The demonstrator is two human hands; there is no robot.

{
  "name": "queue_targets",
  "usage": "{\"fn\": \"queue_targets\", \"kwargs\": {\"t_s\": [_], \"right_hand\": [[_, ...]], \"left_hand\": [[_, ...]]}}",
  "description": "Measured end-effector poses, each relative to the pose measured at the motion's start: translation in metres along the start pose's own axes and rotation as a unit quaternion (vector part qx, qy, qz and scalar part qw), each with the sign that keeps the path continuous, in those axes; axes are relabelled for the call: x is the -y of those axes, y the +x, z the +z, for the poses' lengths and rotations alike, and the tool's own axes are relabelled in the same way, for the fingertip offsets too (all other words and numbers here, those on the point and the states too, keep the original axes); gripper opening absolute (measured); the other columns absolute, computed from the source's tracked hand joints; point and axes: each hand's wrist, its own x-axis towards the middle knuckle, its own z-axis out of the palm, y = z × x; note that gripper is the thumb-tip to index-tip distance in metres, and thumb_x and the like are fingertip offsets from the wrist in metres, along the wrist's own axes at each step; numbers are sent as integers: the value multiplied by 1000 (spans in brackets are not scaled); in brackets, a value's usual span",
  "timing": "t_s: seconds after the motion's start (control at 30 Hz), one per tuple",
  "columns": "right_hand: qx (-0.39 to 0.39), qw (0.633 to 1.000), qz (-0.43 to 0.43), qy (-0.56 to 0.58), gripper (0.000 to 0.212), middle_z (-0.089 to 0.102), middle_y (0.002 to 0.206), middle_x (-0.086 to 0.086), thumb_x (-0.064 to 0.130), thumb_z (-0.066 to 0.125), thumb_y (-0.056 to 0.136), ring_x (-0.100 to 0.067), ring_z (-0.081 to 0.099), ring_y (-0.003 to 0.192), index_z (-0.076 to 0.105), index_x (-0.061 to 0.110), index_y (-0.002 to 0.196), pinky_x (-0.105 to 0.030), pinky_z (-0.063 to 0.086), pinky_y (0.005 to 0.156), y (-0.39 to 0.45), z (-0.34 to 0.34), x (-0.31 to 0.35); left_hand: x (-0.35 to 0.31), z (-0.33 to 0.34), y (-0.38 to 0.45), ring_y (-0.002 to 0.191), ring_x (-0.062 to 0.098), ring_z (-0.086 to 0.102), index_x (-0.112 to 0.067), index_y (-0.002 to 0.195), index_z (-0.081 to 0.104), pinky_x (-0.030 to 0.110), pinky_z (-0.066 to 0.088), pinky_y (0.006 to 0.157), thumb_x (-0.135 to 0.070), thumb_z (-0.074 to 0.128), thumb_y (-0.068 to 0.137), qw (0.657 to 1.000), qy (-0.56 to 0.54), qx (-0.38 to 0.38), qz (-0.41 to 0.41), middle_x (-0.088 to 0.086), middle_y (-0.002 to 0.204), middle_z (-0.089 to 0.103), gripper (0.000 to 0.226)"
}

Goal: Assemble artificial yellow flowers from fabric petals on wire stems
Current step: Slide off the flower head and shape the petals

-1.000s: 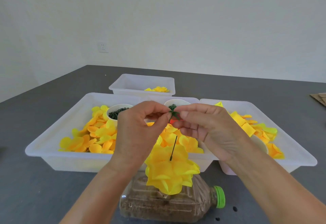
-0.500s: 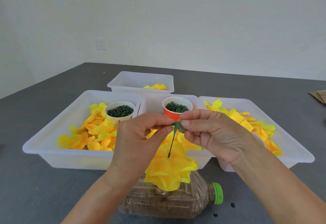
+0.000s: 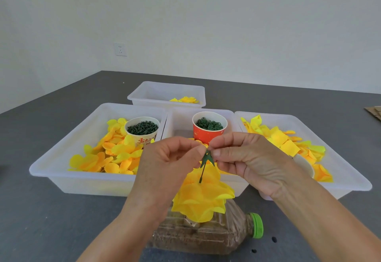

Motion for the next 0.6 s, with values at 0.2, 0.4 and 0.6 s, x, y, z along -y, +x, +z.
{"fn": "queue_targets", "kwargs": {"t_s": [0.2, 0.4, 0.6], "right_hand": [[0, 1000, 29, 5, 24, 67, 60, -7, -9, 64, 72, -10, 62, 51, 73, 8, 59, -17, 52, 51, 1, 1, 1], [14, 998, 61, 9, 25, 65, 56, -7, -11, 62, 74, -11, 60, 48, 71, 8, 61, -18, 52, 49, 1, 2, -1], [-4, 997, 56, -53, 16, 66, 59, -7, -11, 64, 76, -9, 62, 52, 69, 4, 74, -17, 51, 51, 1, 4, -8]], "left_hand": [[0, 3, 3, 49, 7, 55, -12, 63, 72, 17, 47, 48, 5, 68, 75, 997, -44, -1, -69, 3, 54, 63, 21], [1, 2, 4, 45, 10, 53, -8, 61, 70, 20, 50, 45, 10, 65, 75, 990, -74, 6, -124, 5, 52, 60, 22], [4, -2, 3, 46, 9, 54, -8, 64, 70, 21, 50, 44, 13, 65, 76, 995, 7, 11, -102, 5, 50, 60, 24]]}}
